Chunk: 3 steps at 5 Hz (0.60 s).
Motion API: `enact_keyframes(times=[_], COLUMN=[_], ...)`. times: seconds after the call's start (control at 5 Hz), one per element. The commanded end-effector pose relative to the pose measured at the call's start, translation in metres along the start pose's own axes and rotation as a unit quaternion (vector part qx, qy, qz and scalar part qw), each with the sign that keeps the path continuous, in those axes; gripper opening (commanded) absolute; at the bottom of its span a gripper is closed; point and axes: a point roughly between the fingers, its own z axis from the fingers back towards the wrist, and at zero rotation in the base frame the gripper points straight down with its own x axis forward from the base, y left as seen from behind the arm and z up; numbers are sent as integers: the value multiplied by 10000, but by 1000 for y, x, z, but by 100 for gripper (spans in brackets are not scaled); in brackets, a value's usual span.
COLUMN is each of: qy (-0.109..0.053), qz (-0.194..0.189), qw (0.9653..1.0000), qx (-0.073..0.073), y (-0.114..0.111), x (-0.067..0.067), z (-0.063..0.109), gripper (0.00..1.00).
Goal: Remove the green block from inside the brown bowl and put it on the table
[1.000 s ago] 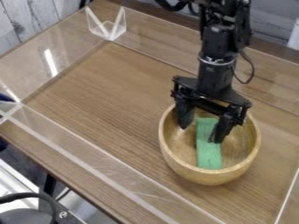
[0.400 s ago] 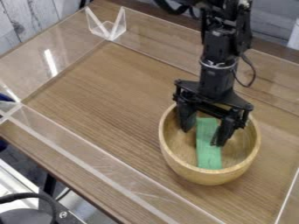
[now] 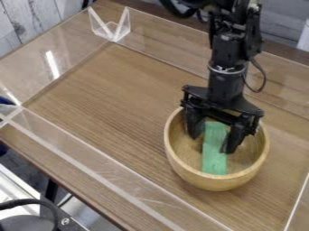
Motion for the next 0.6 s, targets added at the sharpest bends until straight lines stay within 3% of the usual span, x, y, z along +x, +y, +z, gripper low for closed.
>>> enact_keyframes(times=[0.0,0.4], qy=[-136,-136], qz=[-44,-43], qw=[9999,9998], qx=[-50,-101], y=[-4,-6], x=[4,4], z=[6,6], gripper=[100,100])
